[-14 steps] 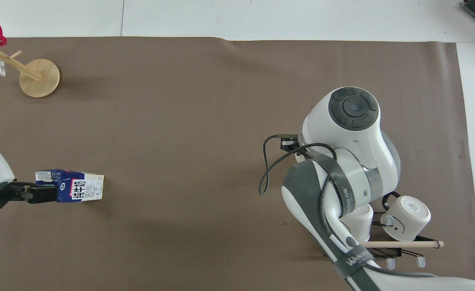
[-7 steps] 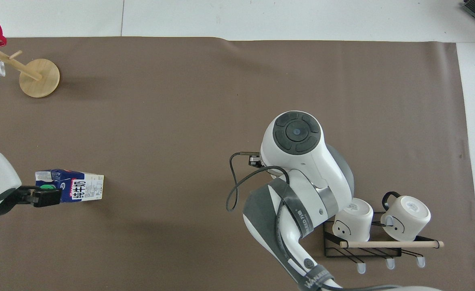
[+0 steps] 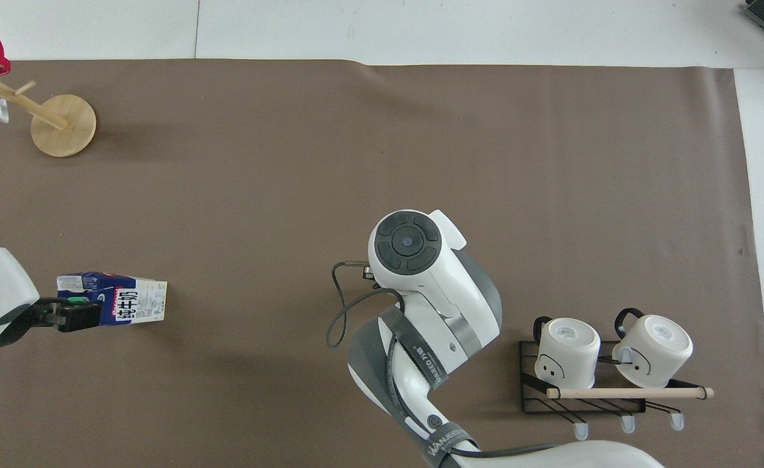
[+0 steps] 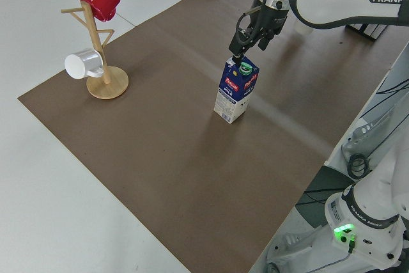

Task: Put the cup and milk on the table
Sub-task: 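Carry the mug toward the table center while the left gripper grasps the carton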

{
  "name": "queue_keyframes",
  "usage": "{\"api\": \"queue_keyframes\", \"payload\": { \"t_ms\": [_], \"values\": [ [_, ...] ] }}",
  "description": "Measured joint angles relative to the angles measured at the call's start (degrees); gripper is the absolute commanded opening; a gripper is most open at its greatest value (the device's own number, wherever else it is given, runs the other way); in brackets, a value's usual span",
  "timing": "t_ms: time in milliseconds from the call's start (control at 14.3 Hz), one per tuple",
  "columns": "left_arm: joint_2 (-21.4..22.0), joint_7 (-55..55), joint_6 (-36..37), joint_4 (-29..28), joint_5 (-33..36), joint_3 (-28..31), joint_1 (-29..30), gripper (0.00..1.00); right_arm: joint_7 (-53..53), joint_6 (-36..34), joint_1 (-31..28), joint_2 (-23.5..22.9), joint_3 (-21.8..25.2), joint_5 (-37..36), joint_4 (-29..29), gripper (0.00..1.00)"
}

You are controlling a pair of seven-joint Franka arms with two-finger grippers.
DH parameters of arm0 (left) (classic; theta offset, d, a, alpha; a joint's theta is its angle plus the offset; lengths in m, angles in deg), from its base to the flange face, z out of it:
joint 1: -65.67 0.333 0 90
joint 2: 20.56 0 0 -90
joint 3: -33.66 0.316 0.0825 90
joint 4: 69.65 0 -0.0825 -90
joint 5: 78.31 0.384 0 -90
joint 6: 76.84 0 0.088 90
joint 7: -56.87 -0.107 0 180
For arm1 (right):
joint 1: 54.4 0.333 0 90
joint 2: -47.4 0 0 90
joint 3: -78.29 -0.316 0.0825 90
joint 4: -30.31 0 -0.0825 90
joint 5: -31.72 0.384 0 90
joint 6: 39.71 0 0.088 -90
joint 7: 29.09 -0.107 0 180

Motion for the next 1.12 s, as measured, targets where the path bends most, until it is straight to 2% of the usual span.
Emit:
{"api": "queue_keyframes", "payload": {
  "t_ms": [491,841,911,982,1052,1122],
  "values": [
    [0.02,-0.11,-3.18,-2.52,0.0,-0.02,0.0,1.0,1.78,0.0,0.01,0.01,-0.58,0.0,0.13,0.0],
    [0.02,-0.19,-5.21,-4.23,0.0,-0.12,0.0,1.0,7.83,-0.03,0.02,0.51,-1.21,0.0,0.86,0.0],
    [0.02,-0.19,-5.45,-4.79,0.0,-0.12,0.0,1.0,8.04,-0.03,0.02,0.63,-1.28,0.0,1.03,0.11],
    [0.02,-0.19,-5.94,-5.47,0.0,-0.12,0.0,1.0,8.14,-0.03,0.02,0.69,-1.3,0.0,1.12,0.62],
    [0.02,-0.36,-6.59,-6.14,0.0,-0.12,0.0,1.0,8.15,-0.04,0.02,0.74,-1.3,0.0,1.24,1.0],
    [0.02,-0.68,-7.13,-6.55,0.0,-0.12,0.0,1.0,8.16,-0.08,0.02,0.74,-1.31,0.0,1.42,1.0]
  ]
}}
